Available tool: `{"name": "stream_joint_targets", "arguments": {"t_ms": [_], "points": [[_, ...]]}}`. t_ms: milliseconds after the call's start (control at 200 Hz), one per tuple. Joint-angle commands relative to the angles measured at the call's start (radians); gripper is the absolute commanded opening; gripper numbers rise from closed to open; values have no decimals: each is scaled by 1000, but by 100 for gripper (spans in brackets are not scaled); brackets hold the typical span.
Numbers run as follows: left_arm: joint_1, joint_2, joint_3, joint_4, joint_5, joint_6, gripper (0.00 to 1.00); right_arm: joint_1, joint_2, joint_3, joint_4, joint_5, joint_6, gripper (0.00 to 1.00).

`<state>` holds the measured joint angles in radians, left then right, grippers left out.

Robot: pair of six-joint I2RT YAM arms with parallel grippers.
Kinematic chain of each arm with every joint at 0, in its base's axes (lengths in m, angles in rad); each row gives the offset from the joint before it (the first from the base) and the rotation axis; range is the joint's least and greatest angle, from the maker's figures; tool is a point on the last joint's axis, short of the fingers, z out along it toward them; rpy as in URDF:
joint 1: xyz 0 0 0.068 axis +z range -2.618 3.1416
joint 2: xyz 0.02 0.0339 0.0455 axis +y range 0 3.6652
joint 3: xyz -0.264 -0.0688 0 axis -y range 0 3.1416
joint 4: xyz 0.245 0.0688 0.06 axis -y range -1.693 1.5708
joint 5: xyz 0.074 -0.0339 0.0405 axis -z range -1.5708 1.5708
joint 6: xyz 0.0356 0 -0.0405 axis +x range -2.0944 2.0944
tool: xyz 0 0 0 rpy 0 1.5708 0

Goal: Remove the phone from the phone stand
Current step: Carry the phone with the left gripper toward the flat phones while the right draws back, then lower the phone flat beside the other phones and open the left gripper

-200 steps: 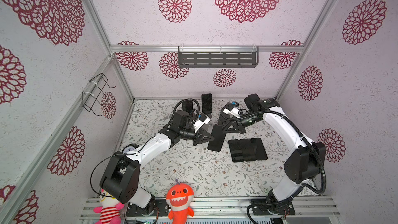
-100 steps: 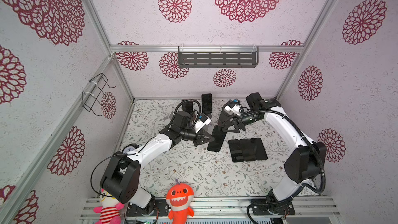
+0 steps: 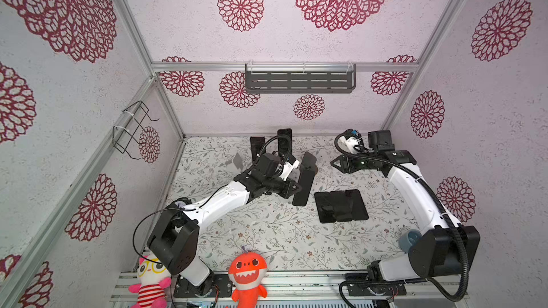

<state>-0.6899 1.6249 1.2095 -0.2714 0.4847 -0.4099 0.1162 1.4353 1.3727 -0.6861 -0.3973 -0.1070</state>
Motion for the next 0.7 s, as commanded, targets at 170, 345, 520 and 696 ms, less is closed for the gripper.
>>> {"name": "stream_joint_targets", "arguments": {"t_ms": [170, 345, 520, 696], "points": [[-34, 110, 131, -97, -121, -394, 0, -111, -10, -204, 9, 506, 168, 40], [-77, 165, 134, -93, -181, -528, 0, -206, -33, -355, 109, 503, 231, 12], [-109, 219, 134, -77, -215, -583, 0, -252, 8, -434, 176, 480, 246, 0], [-125, 246, 128, -60, -235, -583, 0, -260, 79, -439, 204, 470, 257, 0]]}}
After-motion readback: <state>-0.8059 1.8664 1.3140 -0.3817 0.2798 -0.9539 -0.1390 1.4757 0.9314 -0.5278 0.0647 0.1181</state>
